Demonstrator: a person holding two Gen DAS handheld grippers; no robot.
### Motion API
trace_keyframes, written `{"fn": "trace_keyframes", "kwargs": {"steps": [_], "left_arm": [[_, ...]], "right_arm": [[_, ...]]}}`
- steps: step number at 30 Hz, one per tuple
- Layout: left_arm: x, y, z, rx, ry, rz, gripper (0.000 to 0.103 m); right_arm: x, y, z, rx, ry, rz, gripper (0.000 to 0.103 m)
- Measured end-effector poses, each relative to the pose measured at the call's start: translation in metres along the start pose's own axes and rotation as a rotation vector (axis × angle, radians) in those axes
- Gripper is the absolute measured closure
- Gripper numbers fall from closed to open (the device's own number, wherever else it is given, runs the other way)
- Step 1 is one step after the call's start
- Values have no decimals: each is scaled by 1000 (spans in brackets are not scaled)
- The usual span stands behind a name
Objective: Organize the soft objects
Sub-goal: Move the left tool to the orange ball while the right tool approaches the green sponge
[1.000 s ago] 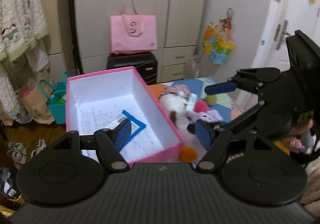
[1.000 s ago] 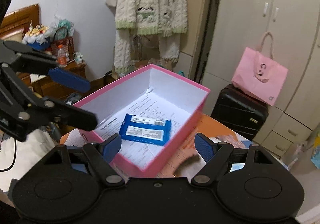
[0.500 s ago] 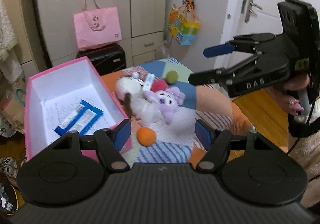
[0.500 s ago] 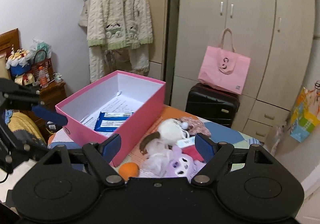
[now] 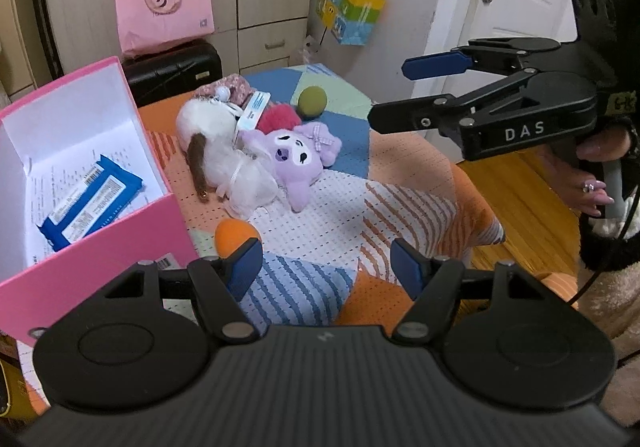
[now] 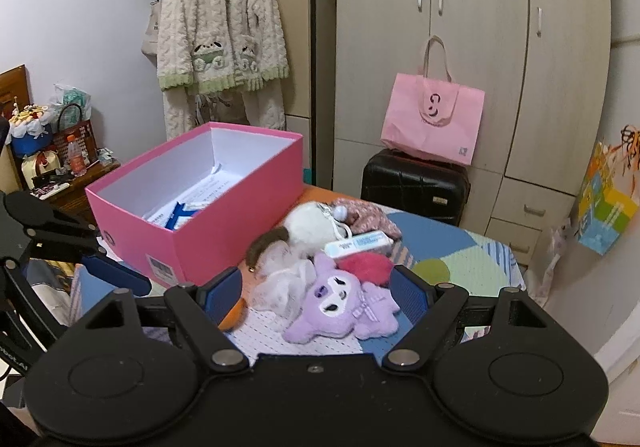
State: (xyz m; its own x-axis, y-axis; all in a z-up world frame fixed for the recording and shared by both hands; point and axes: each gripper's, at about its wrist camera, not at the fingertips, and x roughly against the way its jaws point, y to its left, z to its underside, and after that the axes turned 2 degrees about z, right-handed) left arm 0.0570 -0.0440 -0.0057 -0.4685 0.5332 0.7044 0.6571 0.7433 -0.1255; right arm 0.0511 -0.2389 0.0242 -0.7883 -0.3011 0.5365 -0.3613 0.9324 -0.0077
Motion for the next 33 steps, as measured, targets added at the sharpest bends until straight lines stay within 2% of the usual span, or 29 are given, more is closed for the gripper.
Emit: {"fn": "trace_keyframes", "kwargs": {"steps": [5,10,16,24,27,33], "left_arm": [[-21,-1,-3,-19,-2,-64,35],[-35,-5,4,-9,-61,-190,35],[-51,-12,16,12,-95,-283,36],[-71,-26,24,21,-189,-478,37],[-82,-32,27,-6,-197,-556,37],[-96,-31,29,33,-165,-605,40]], "right_arm": [[-20,-21,9,-40,19,5,18],[-40,-40,18,-72,3,44,18],[-62,-56,24,-59,-4,96,18],[-86,-74,26,-52,-19,98,18],[-93,-78,28,-50,-22,101,18],[-114,-94,31,-100,-10,78,18]]}}
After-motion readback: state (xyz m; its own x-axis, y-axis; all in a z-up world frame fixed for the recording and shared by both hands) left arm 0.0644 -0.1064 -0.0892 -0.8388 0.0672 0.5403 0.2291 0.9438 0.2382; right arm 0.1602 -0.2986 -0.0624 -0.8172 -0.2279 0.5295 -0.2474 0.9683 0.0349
